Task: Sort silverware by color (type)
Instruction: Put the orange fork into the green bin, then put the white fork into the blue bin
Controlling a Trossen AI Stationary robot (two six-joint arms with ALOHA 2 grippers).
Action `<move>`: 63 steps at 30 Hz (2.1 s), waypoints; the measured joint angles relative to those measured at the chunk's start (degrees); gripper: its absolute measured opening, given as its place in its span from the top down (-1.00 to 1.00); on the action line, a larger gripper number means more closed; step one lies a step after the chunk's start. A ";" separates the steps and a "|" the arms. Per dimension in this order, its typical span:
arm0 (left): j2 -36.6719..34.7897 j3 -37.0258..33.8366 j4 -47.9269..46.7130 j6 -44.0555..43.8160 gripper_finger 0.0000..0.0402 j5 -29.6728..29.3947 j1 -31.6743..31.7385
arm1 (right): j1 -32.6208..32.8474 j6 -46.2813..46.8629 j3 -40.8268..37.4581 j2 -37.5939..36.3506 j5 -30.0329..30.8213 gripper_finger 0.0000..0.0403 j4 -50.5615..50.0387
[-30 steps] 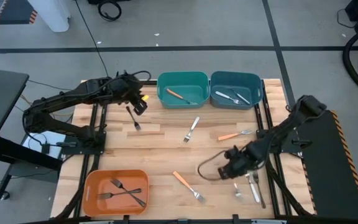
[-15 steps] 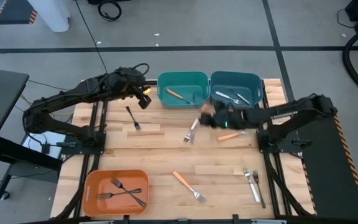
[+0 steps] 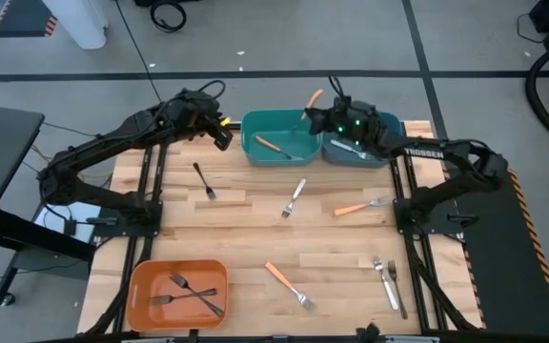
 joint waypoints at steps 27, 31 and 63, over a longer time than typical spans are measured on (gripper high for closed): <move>5.23 -0.04 5.39 -6.17 0.45 -0.01 8.97 | -7.05 -37.80 10.94 12.04 -20.85 0.43 -17.13; 5.23 -0.04 5.36 -5.95 0.45 -0.01 8.92 | -7.05 -36.00 11.62 11.88 -20.87 0.39 -17.24; 5.23 -0.02 4.99 9.59 0.45 17.46 -4.90 | 23.47 22.64 22.54 -12.42 -15.52 0.38 -109.60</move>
